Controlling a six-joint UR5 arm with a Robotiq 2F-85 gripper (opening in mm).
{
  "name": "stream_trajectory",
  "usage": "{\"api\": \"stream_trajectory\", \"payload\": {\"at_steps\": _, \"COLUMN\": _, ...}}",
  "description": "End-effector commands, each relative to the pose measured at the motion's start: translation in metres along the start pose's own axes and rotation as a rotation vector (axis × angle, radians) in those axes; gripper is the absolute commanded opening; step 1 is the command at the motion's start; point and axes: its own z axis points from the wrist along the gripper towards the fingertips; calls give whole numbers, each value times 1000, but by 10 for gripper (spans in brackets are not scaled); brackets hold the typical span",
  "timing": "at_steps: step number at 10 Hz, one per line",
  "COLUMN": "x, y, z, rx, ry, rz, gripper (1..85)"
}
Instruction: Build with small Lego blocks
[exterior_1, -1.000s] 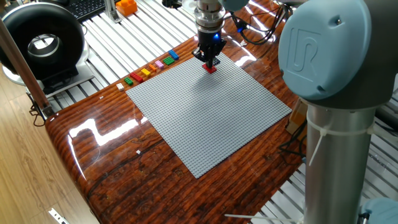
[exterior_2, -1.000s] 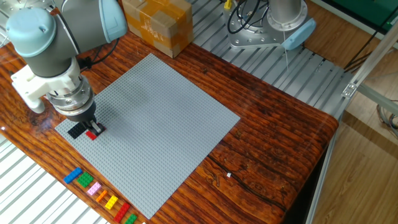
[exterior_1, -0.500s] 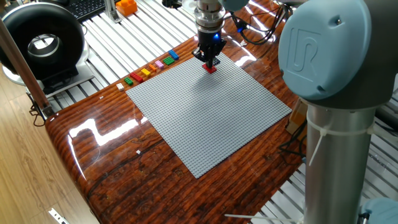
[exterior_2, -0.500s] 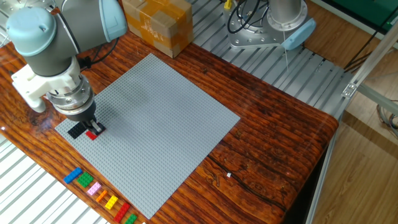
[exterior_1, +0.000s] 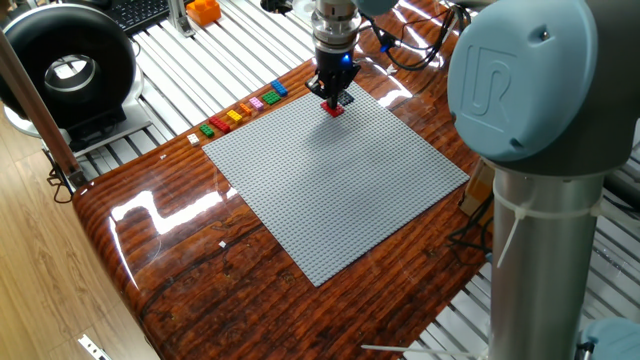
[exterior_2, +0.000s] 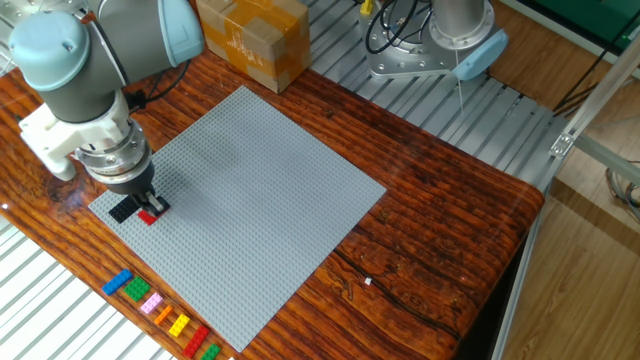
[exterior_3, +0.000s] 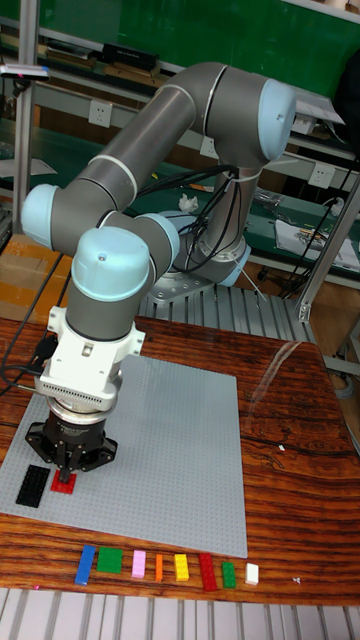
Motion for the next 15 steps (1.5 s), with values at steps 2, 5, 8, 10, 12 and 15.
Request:
{"api": "stream_trajectory", "payload": {"at_steps": 2, "x": 6, "y": -1, "z": -4, "rx": -9, "ry": 21, "rz": 4, "gripper": 10}}
{"api": "stream_trajectory", "payload": {"at_steps": 5, "x": 0, "y": 3, "z": 2, "rx": -19, "ry": -3, "rz": 10, "gripper": 10}}
{"api": "stream_trajectory", "payload": {"at_steps": 8, "x": 2, "y": 1, "z": -1, "rx": -14, "ry": 8, "rz": 6, "gripper": 10}}
{"api": "stream_trajectory", "payload": {"at_steps": 10, "x": 6, "y": -1, "z": -5, "rx": -4, "ry": 24, "rz": 7, "gripper": 10}}
{"api": "stream_trajectory", "payload": {"at_steps": 12, "x": 9, "y": -3, "z": -7, "rx": 13, "ry": 36, "rz": 17, "gripper": 10}}
{"api": "stream_trajectory", "payload": {"at_steps": 15, "x": 8, "y": -4, "z": -9, "rx": 16, "ry": 34, "rz": 19, "gripper": 10}}
